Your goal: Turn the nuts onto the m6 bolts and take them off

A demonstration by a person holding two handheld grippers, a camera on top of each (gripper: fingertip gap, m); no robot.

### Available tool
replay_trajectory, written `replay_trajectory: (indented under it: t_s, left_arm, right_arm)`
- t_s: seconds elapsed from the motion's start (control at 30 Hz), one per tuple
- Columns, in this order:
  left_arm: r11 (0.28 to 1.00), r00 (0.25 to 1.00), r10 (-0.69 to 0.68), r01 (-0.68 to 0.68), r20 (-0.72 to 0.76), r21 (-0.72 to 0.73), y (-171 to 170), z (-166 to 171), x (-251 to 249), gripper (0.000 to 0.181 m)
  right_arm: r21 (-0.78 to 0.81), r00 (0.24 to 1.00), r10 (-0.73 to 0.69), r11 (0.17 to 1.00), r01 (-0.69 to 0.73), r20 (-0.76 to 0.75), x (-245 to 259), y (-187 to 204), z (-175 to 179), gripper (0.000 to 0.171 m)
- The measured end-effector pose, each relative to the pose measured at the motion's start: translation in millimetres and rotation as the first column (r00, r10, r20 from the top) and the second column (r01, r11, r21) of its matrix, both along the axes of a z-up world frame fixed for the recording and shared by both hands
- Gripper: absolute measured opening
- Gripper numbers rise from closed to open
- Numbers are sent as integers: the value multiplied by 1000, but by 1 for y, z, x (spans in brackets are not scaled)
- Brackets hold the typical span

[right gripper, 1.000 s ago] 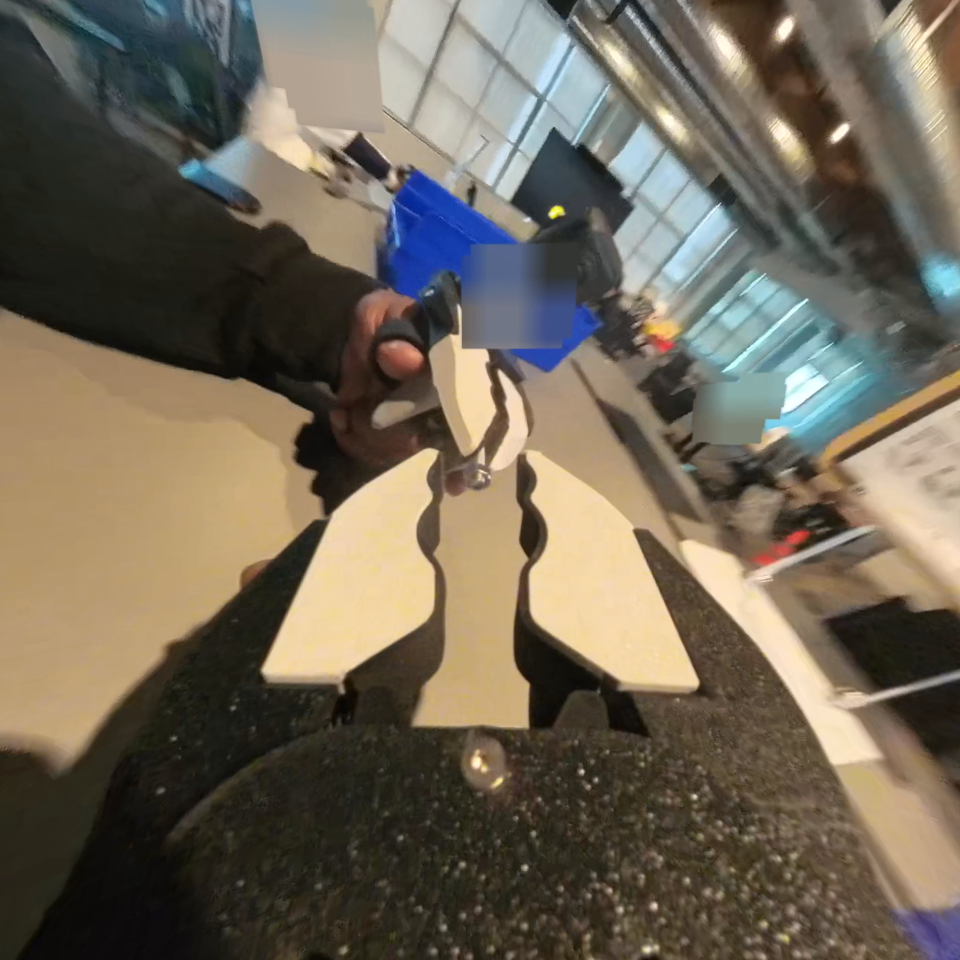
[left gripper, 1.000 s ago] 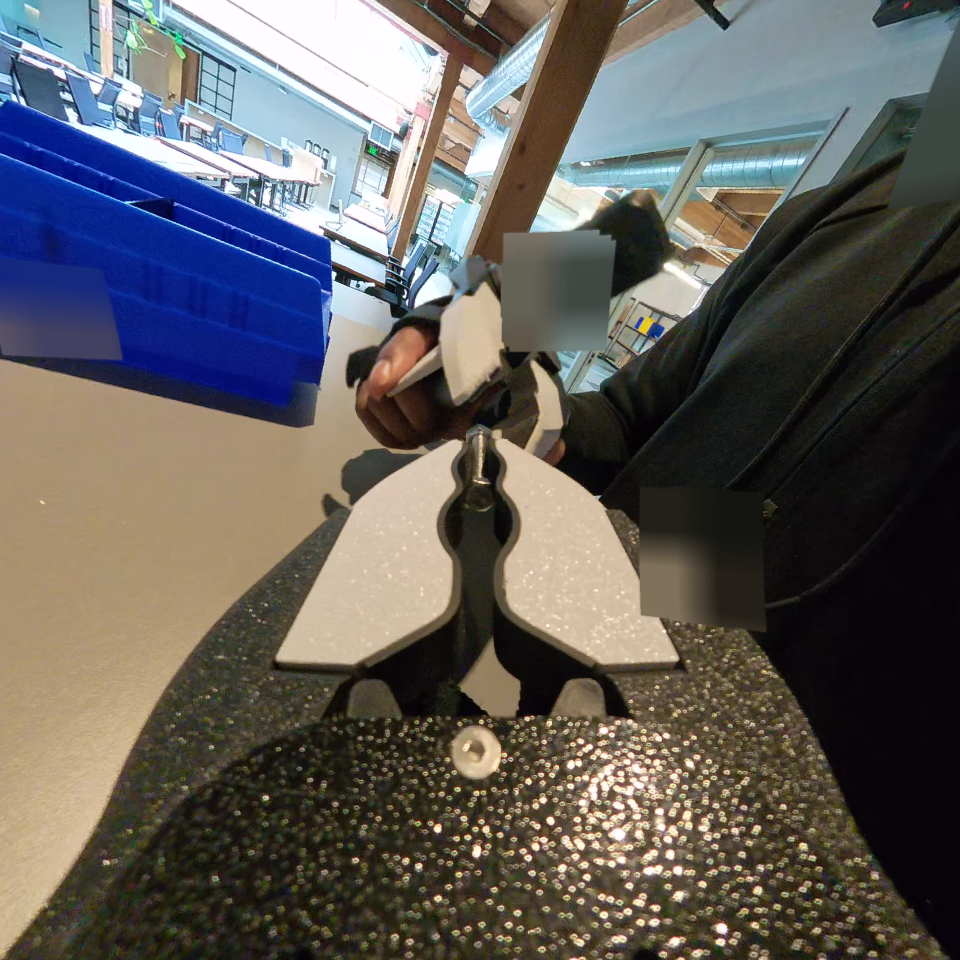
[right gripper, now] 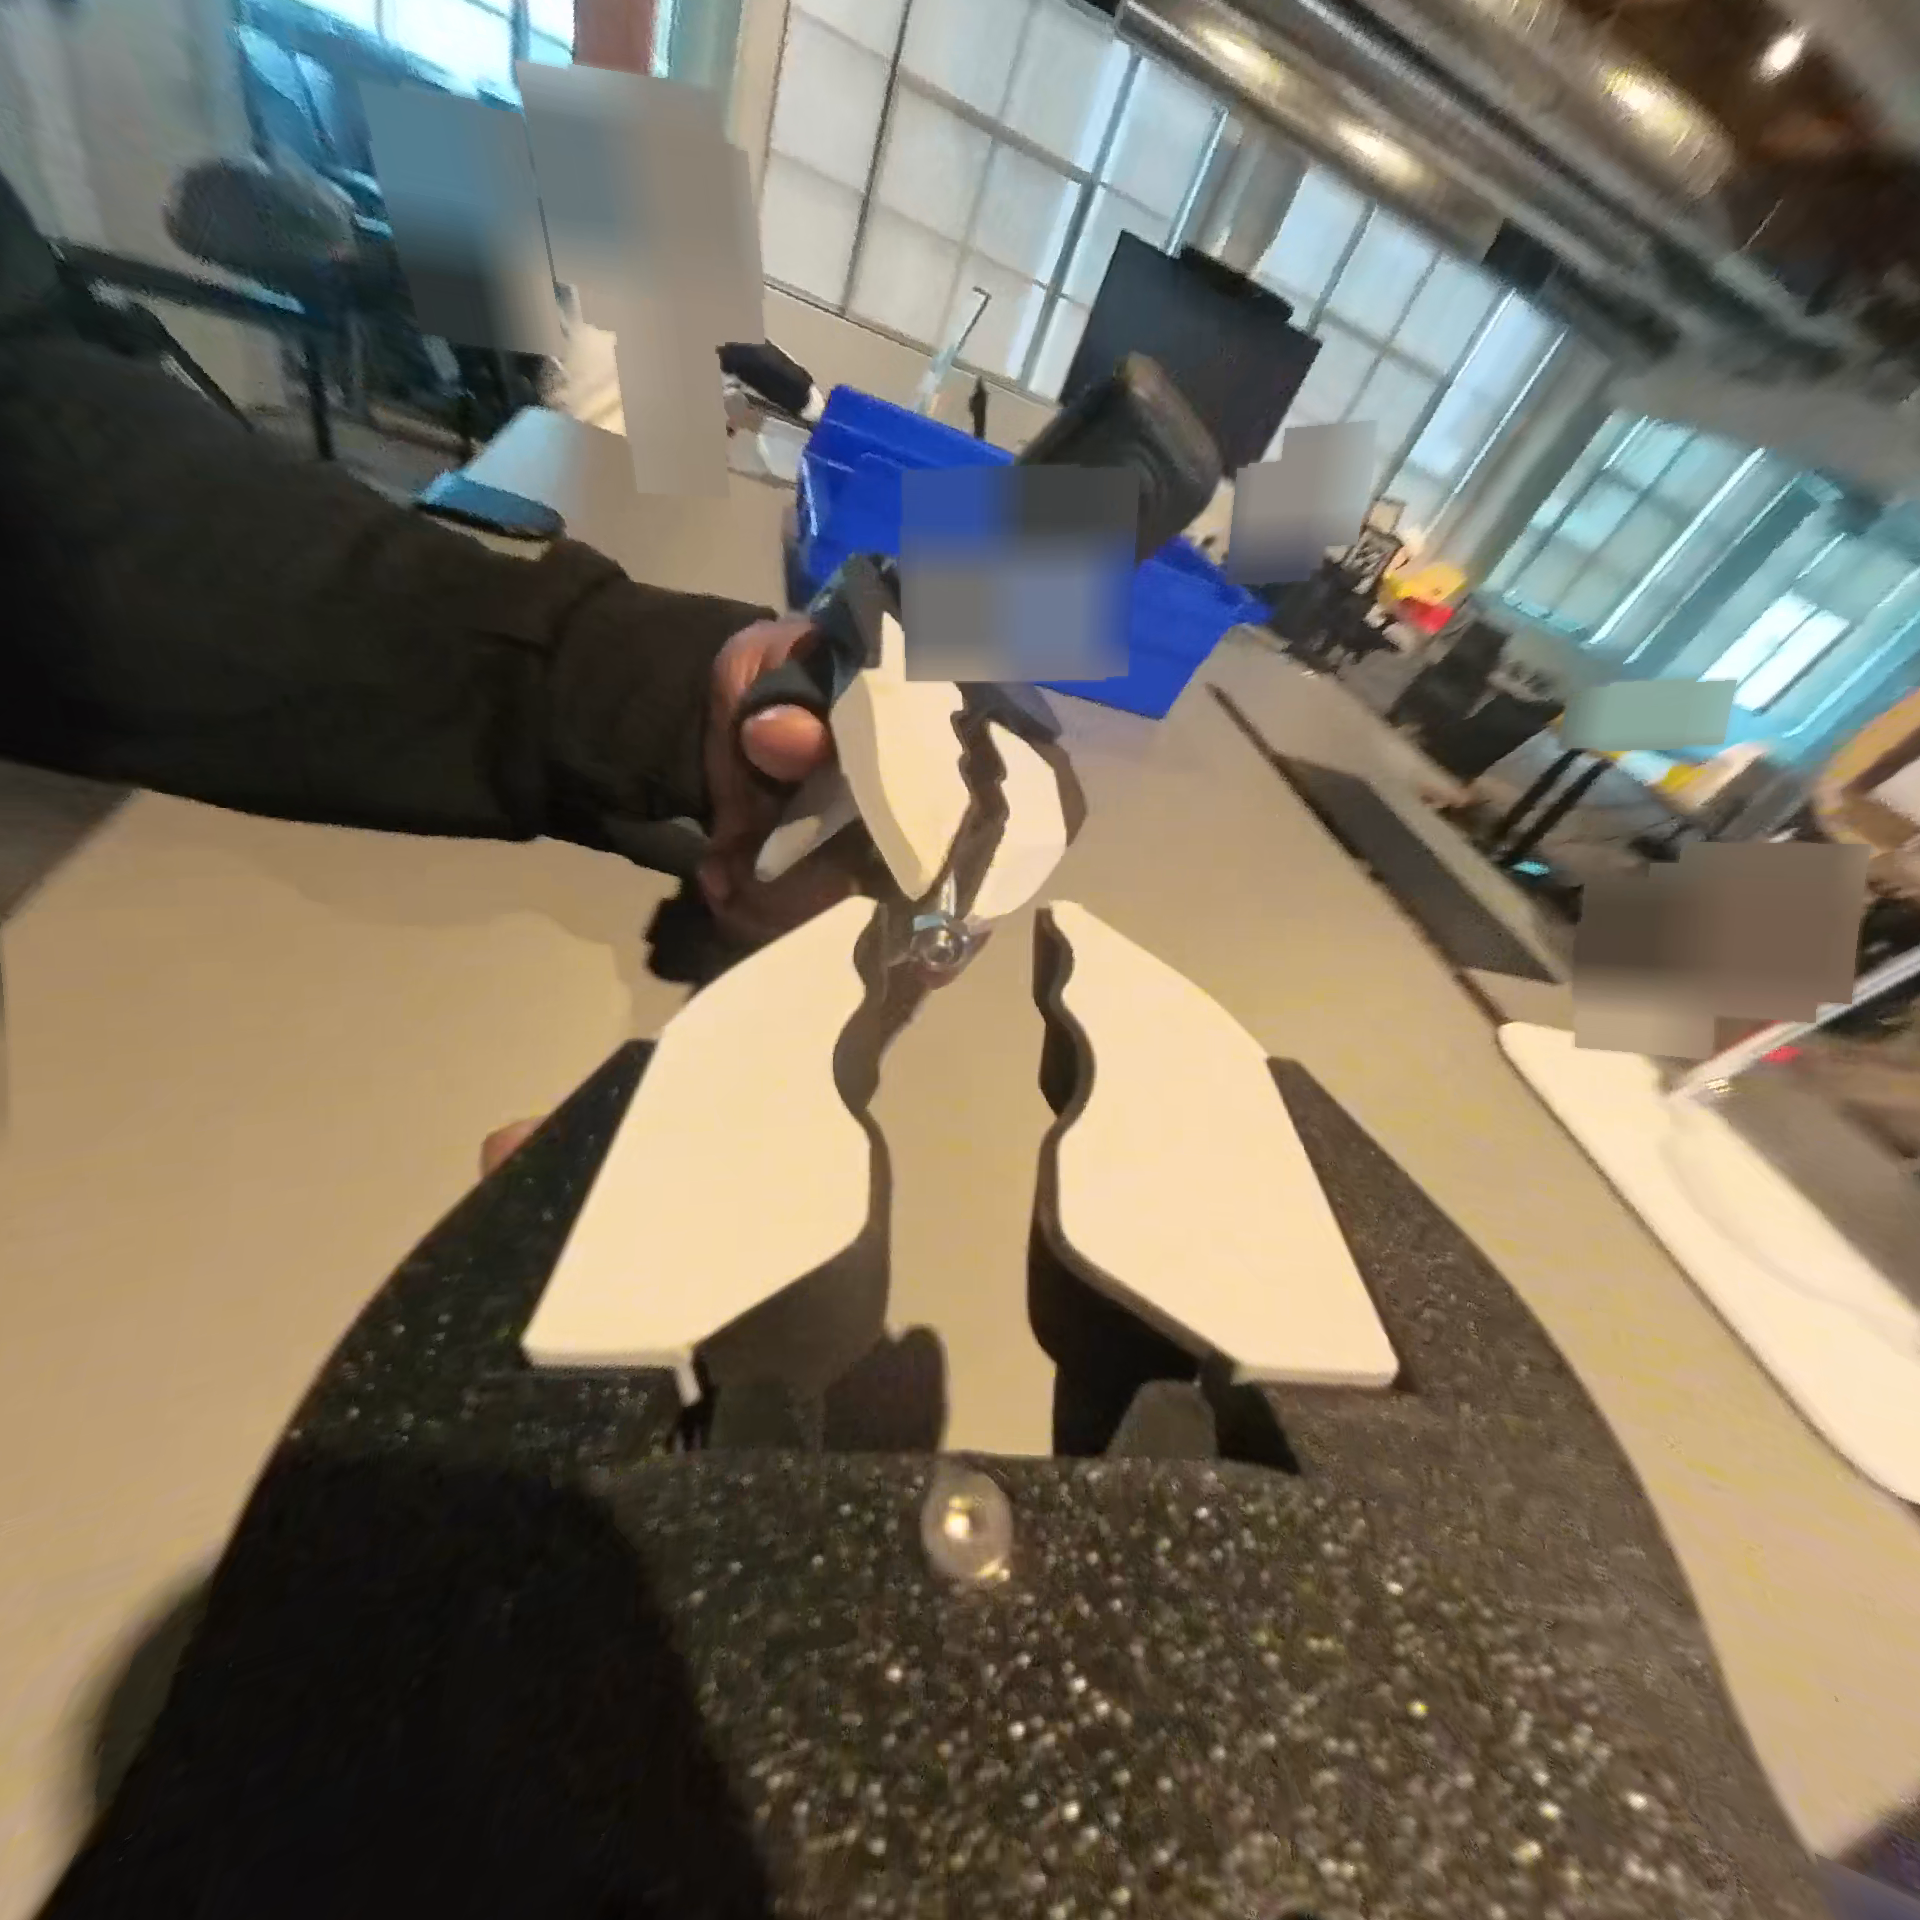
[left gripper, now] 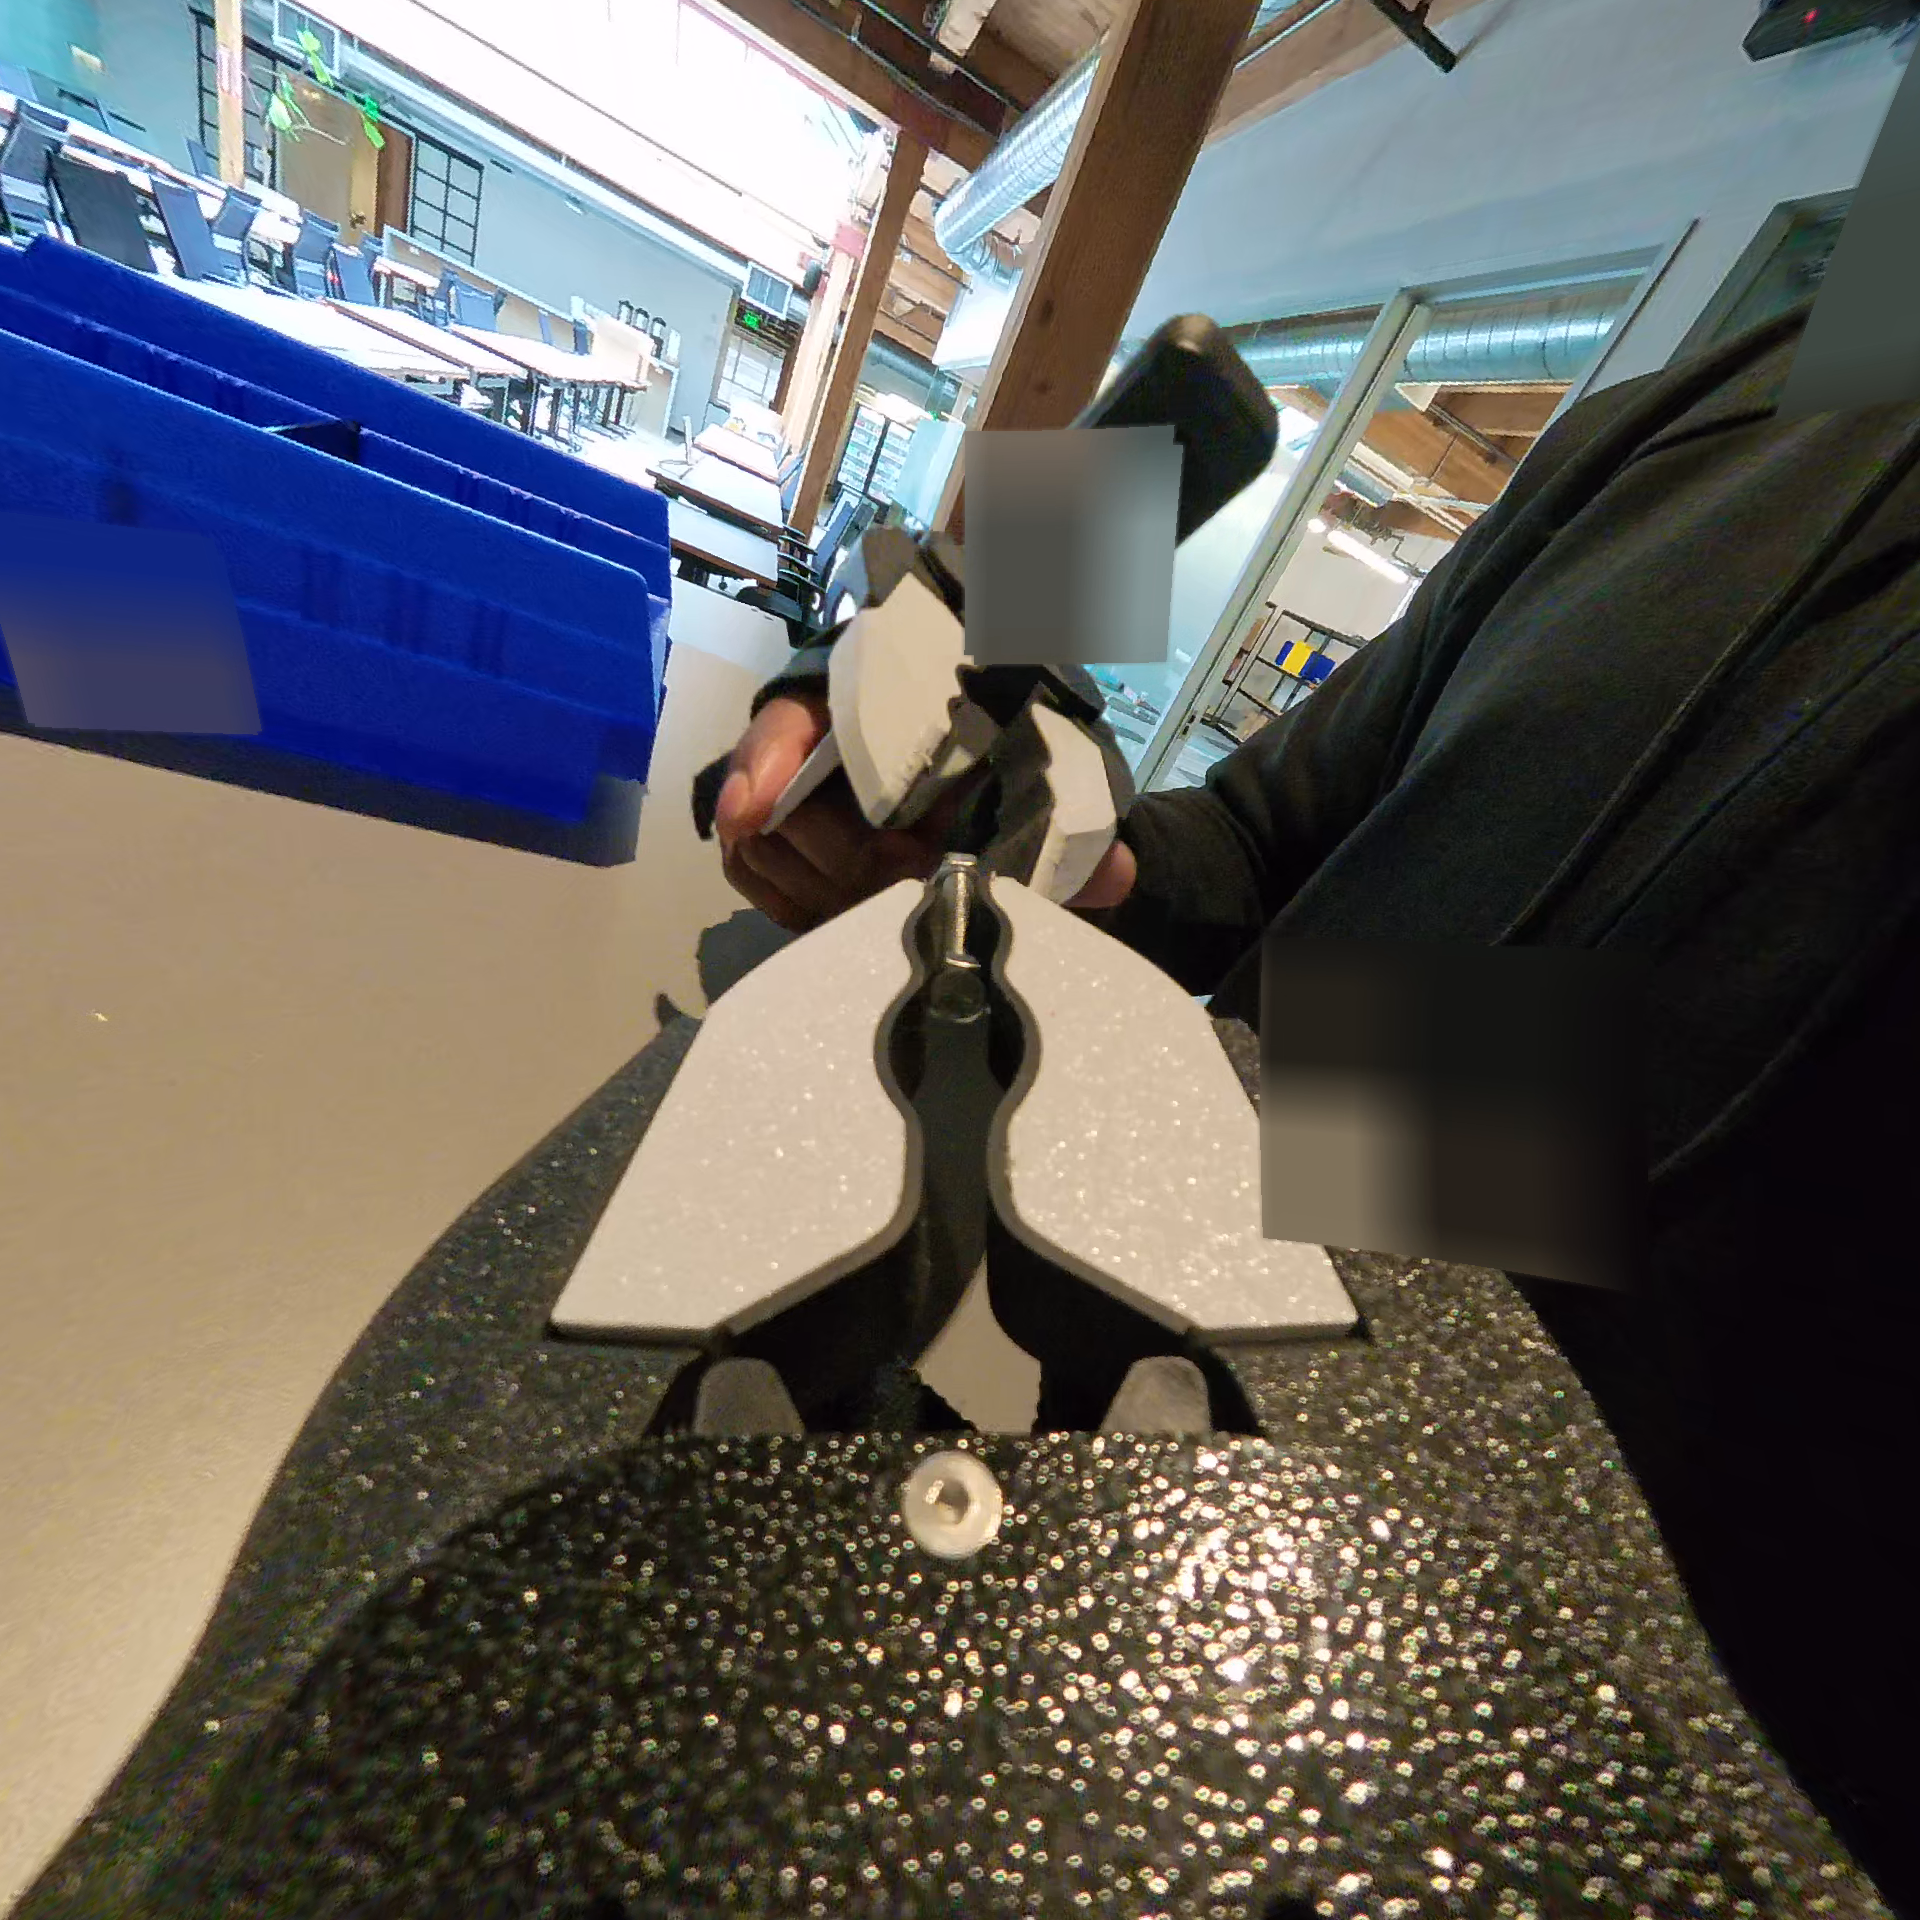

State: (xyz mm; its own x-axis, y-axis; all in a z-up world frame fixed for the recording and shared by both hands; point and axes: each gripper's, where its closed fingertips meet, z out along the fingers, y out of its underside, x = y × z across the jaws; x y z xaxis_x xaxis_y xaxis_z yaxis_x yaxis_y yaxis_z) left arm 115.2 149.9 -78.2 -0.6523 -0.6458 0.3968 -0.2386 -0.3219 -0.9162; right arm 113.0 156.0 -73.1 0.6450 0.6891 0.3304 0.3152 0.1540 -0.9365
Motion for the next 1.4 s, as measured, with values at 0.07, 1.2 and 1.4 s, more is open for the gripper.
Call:
replay_trajectory:
  t_s: [0.07, 1.2, 1.4]
  left_arm:
    - [1000, 1000, 1, -1, 3, 3, 0, 0, 0, 5]
    - [1000, 1000, 17, -18, 10, 8, 3, 0, 1, 6]
    - [999, 999, 39, -39, 22, 20, 5, 1, 2, 6]
  right_arm:
    - [-49, 999, 11, 999, -13, -46, -1, 1, 0, 24]
    - [-246, 976, 25, 966, -80, -217, 1, 5, -4, 27]
    - [-407, 894, 16, 887, -220, -447, 7, 7, -2, 29]
